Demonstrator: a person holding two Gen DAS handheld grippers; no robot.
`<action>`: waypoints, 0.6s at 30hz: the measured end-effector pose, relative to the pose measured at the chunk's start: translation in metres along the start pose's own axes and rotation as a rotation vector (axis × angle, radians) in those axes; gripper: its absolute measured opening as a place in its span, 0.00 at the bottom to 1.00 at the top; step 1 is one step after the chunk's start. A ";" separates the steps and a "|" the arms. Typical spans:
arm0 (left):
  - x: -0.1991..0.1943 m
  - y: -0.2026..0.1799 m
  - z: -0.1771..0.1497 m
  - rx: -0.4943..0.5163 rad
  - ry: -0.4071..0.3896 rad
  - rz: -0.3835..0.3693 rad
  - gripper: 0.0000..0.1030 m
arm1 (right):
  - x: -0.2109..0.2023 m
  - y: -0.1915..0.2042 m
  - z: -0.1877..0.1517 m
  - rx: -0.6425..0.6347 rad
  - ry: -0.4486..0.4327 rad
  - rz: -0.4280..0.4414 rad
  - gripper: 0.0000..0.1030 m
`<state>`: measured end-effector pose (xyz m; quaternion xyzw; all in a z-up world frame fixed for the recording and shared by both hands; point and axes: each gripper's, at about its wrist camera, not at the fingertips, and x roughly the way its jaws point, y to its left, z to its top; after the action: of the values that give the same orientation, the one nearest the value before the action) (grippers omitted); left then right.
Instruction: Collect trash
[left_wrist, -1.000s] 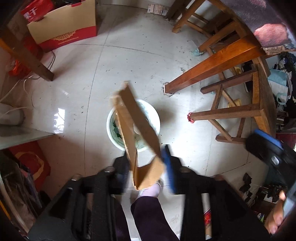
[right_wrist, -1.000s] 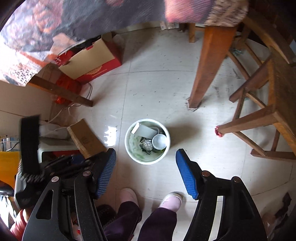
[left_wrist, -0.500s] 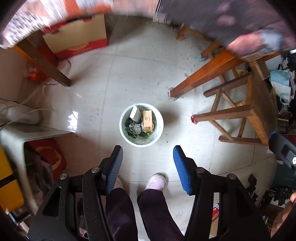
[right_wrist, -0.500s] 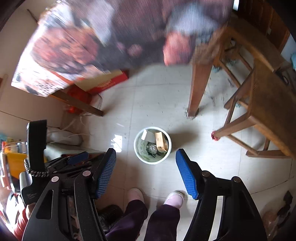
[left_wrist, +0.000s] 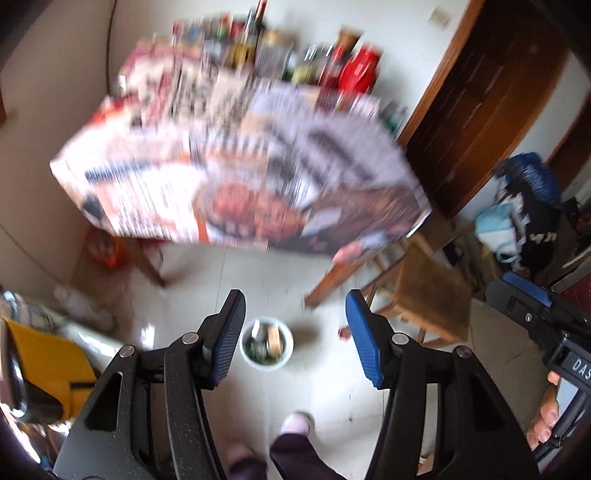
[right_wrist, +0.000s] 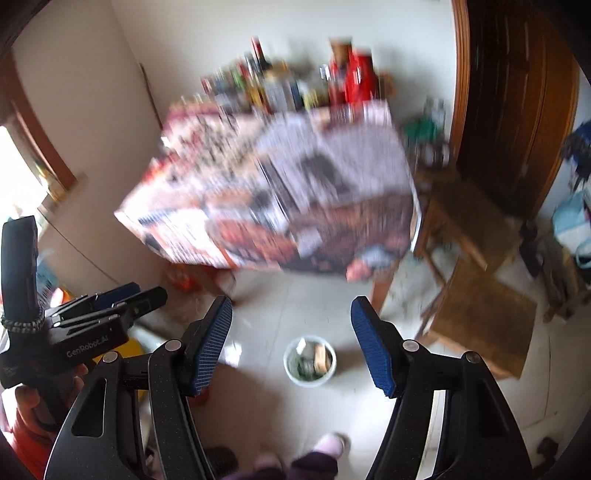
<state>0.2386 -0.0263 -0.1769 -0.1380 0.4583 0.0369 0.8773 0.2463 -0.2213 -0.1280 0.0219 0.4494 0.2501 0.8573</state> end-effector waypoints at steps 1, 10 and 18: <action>-0.018 -0.005 0.001 0.014 -0.030 -0.009 0.54 | -0.020 0.010 0.003 -0.002 -0.047 -0.002 0.62; -0.180 -0.001 -0.013 0.163 -0.259 -0.086 0.54 | -0.137 0.082 -0.008 -0.007 -0.311 0.029 0.62; -0.272 0.010 -0.044 0.210 -0.412 -0.098 0.84 | -0.189 0.117 -0.034 -0.030 -0.438 0.023 0.73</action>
<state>0.0445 -0.0125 0.0188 -0.0578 0.2636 -0.0262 0.9625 0.0827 -0.2099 0.0258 0.0679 0.2484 0.2559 0.9318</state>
